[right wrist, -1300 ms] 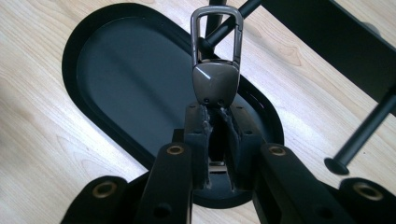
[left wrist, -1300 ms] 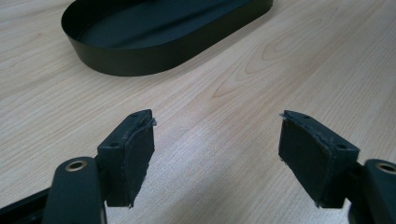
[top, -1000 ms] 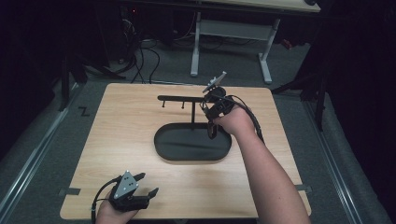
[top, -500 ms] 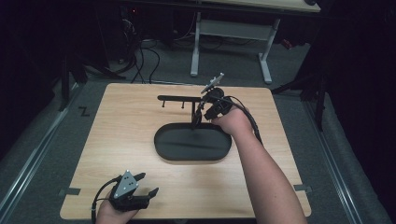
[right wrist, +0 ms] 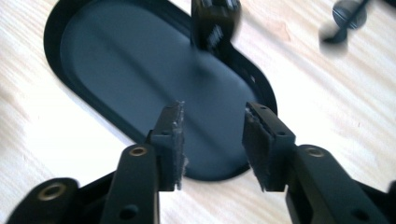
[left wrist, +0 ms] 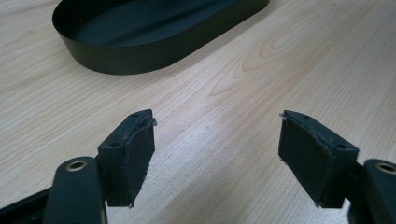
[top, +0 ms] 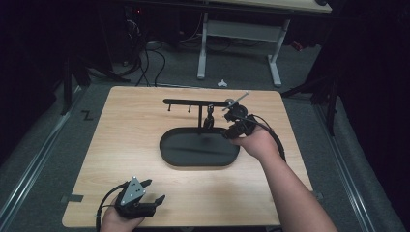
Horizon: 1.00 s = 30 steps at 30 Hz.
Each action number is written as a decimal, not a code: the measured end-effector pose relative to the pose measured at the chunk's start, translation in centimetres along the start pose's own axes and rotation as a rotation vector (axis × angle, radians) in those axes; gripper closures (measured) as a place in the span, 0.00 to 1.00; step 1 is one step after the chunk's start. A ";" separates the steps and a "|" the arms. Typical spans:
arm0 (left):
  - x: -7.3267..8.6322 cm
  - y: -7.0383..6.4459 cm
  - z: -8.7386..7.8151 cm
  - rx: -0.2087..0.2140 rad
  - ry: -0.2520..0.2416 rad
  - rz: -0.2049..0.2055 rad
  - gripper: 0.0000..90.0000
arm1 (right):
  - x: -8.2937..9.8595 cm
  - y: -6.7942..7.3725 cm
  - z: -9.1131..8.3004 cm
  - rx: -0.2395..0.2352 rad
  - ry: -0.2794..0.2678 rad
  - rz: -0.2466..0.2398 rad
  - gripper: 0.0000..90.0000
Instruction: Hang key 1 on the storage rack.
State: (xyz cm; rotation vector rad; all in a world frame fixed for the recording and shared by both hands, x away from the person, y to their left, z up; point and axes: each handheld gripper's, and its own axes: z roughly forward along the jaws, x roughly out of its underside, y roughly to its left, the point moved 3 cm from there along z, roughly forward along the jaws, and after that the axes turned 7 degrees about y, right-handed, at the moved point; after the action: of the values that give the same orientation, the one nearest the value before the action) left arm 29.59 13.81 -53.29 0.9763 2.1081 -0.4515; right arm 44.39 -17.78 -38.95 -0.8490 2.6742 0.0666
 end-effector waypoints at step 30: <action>0.1 -0.2 0.2 0.003 0.016 0.008 0.31 | 15.1 -4.4 5.1 -0.023 0.111 0.130 0.56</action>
State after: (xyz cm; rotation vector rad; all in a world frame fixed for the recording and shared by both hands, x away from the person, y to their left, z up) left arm 29.48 13.57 -53.53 0.9928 2.1181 -0.4439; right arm 36.78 -28.99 -48.42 -0.7044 2.8355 0.0827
